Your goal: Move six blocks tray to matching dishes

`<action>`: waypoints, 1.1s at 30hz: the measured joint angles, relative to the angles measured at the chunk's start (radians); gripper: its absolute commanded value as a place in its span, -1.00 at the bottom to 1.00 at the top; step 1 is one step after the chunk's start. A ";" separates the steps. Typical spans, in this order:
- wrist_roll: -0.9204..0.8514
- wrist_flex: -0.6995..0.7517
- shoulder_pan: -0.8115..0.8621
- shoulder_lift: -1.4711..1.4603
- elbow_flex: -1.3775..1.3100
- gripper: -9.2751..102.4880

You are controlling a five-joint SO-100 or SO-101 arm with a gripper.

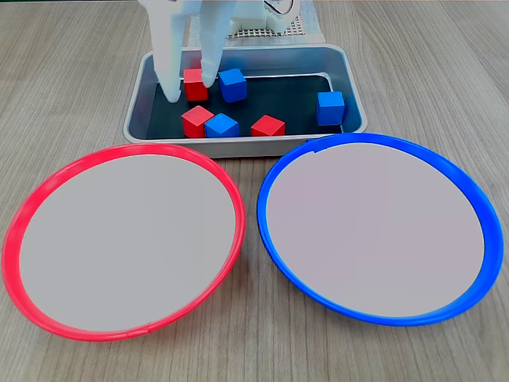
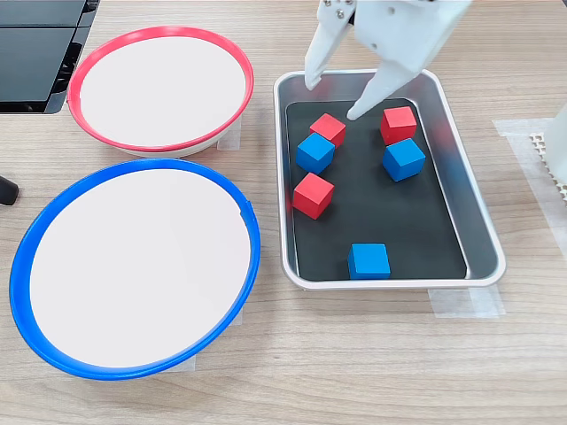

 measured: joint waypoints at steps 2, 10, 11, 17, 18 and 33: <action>0.000 0.002 0.008 -0.064 -0.020 -0.47; 0.000 0.008 0.008 -0.253 -0.107 -0.52; 0.000 0.008 0.000 -0.275 -0.121 -0.55; -0.002 0.012 -0.014 -0.357 -0.195 -0.84; -0.005 0.012 -0.020 -0.359 -0.199 -0.84; -0.213 0.515 -0.071 -0.267 -0.701 -0.82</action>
